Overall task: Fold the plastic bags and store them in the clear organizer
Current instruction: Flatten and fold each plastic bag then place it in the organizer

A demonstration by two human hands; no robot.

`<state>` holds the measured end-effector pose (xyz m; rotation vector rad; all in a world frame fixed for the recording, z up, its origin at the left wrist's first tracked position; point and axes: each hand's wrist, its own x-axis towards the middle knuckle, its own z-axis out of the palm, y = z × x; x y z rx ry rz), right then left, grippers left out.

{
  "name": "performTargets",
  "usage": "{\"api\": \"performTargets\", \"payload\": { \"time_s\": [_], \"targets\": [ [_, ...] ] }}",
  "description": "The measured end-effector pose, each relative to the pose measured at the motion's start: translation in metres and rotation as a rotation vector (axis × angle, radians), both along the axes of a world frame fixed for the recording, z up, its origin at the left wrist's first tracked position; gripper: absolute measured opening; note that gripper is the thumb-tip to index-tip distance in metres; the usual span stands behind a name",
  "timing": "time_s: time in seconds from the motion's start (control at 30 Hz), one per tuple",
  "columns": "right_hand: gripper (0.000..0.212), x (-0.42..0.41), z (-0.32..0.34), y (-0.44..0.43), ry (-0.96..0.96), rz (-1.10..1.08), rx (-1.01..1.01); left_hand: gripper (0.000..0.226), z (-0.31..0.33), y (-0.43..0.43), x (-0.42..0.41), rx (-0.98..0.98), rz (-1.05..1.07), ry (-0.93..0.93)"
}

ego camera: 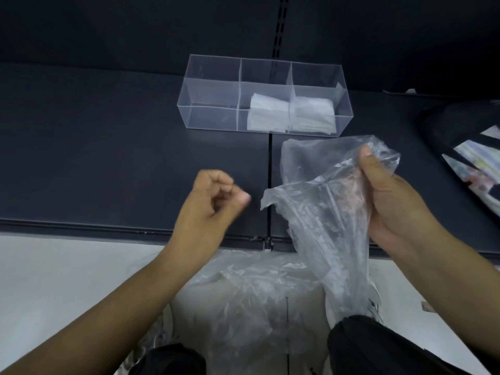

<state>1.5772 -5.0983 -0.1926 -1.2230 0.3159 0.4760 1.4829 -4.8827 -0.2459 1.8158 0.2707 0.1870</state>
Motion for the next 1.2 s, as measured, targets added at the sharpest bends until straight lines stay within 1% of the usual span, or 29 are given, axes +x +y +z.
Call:
{"api": "performTargets", "payload": {
  "time_s": [0.07,0.1,0.13,0.2,0.23,0.27,0.33,0.37,0.43,0.47,0.5,0.53,0.57,0.6,0.63,0.67,0.7,0.73,0.77,0.8,0.83,0.87,0.93,1.03,1.1,1.13,1.2],
  "targets": [
    [0.050,-0.001,-0.002,0.000,0.035,0.020,0.016,0.062,-0.005,-0.007,0.002,0.051,-0.111,0.077],
    [0.052,-0.002,-0.004,0.001,0.051,0.033,0.015,0.065,-0.007,-0.012,0.004,0.091,-0.147,0.101],
    [0.053,-0.003,-0.005,0.001,0.058,0.048,0.022,0.052,-0.008,-0.018,0.007,0.119,-0.161,0.085],
    [0.053,-0.003,-0.007,0.000,0.037,0.066,0.035,0.011,-0.006,-0.021,0.014,0.113,-0.111,0.013],
    [0.051,-0.001,-0.007,-0.003,0.013,0.061,0.023,0.010,-0.004,-0.018,0.016,0.095,-0.083,-0.019],
    [0.046,0.002,-0.007,-0.007,-0.018,0.048,-0.004,0.014,-0.004,-0.011,0.017,0.063,-0.066,-0.040],
    [0.036,0.010,-0.007,-0.020,-0.106,0.008,-0.132,0.017,0.001,0.005,0.013,-0.040,-0.073,-0.049],
    [0.037,0.014,-0.007,-0.027,-0.161,-0.010,-0.194,0.017,0.003,0.013,0.009,-0.050,-0.080,-0.042],
    [0.041,0.022,-0.010,-0.041,-0.248,-0.045,-0.259,0.016,0.005,0.026,0.001,0.001,-0.093,-0.026],
    [0.039,0.027,-0.013,-0.046,-0.305,-0.038,-0.281,0.017,0.006,0.031,-0.003,0.025,-0.101,-0.017],
    [0.033,0.029,-0.014,-0.049,-0.385,0.009,-0.303,0.019,0.006,0.033,-0.007,0.038,-0.111,-0.012],
    [0.018,0.030,-0.013,-0.048,-0.471,0.126,-0.329,0.020,0.007,0.034,-0.009,0.032,-0.124,-0.007],
    [0.028,0.031,-0.013,-0.047,-0.560,0.300,-0.380,0.019,0.009,0.034,-0.010,0.021,-0.140,-0.004],
    [0.061,0.030,-0.012,-0.044,-0.644,0.510,-0.458,0.020,0.012,0.033,-0.011,0.011,-0.156,-0.001],
    [0.082,0.028,-0.011,-0.040,-0.694,0.727,-0.541,0.020,0.014,0.032,-0.011,-0.001,-0.173,-0.004],
    [0.089,0.025,-0.010,-0.032,-0.722,0.892,-0.640,0.020,0.016,0.031,-0.012,-0.014,-0.187,-0.008],
    [0.084,0.021,-0.011,-0.025,-0.744,1.019,-0.739,0.020,0.018,0.031,-0.012,-0.022,-0.192,-0.013],
    [0.067,0.018,-0.015,-0.019,-0.745,1.097,-0.814,0.020,0.019,0.032,-0.012,-0.026,-0.191,-0.012],
    [0.044,0.016,-0.019,-0.015,-0.714,1.136,-0.831,0.020,0.020,0.033,-0.012,-0.023,-0.186,-0.012],
    [0.022,0.014,-0.022,-0.011,-0.670,1.133,-0.786,0.020,0.021,0.035,-0.013,-0.013,-0.174,-0.005],
    [0.012,0.013,-0.026,-0.012,-0.628,1.096,-0.709,0.019,0.020,0.037,-0.013,-0.001,-0.153,0.002],
    [0.009,0.013,-0.028,-0.014,-0.561,1.030,-0.610,0.018,0.018,0.040,-0.013,0.001,-0.118,0.011],
    [0.011,0.014,-0.025,-0.020,-0.435,0.832,-0.426,0.017,0.016,0.043,-0.014,-0.035,-0.043,0.040],
    [0.011,0.012,-0.017,-0.022,-0.321,0.551,-0.222,0.016,0.014,0.043,-0.017,-0.120,-0.020,0.114],
    [0.020,0.012,-0.017,-0.019,-0.240,0.425,-0.197,0.016,0.015,0.044,-0.020,-0.154,-0.049,0.139],
    [0.025,0.013,-0.015,-0.018,-0.221,0.378,-0.233,0.016,0.016,0.044,-0.021,-0.164,-0.060,0.147],
    [0.026,0.017,-0.011,-0.017,-0.247,0.312,-0.357,0.014,0.020,0.048,-0.023,-0.165,-0.079,0.178]
  ]
}}
